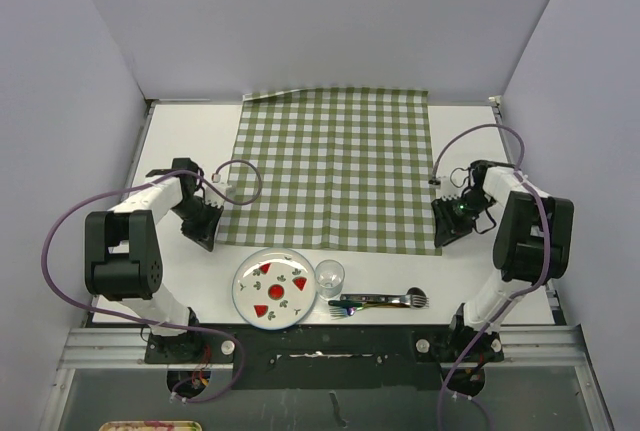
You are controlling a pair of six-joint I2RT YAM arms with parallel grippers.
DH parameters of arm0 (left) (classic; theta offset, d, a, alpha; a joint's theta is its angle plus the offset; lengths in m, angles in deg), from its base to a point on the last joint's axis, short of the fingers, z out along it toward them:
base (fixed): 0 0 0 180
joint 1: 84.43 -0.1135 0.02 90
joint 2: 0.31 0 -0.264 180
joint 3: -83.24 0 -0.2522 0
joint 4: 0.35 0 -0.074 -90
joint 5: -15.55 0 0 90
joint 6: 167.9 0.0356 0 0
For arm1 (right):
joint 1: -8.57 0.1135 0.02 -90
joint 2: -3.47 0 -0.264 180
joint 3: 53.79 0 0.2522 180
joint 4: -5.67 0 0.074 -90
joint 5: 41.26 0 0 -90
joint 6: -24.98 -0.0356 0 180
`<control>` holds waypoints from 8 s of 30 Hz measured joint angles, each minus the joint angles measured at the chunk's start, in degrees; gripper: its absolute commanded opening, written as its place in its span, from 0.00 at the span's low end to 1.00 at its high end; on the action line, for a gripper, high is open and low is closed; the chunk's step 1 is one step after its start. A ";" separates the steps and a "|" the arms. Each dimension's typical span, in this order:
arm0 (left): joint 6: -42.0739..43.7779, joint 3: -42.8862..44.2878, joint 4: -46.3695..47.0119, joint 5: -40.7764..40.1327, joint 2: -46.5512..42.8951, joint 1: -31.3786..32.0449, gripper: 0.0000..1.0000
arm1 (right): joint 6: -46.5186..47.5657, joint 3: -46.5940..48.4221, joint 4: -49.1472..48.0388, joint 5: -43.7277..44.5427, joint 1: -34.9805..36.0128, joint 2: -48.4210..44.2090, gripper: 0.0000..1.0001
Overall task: Set the dinner table for one person
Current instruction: Flatten out the napkin at the center of the board.
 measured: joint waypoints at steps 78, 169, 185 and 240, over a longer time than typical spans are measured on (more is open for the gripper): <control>2.47 0.85 -5.99 -1.88 -4.87 0.63 0.00 | 0.55 7.58 13.14 8.74 6.60 -0.42 0.00; -1.97 10.93 2.29 -2.56 -0.15 8.70 0.00 | 4.46 11.96 18.93 11.19 2.36 -4.00 0.03; -2.16 14.51 4.79 -2.58 3.54 8.70 0.00 | 4.52 11.93 19.56 11.39 1.11 -4.76 0.25; -10.19 -6.10 22.34 11.28 -35.10 4.39 0.17 | -6.80 9.92 -5.66 3.45 35.87 -16.52 0.33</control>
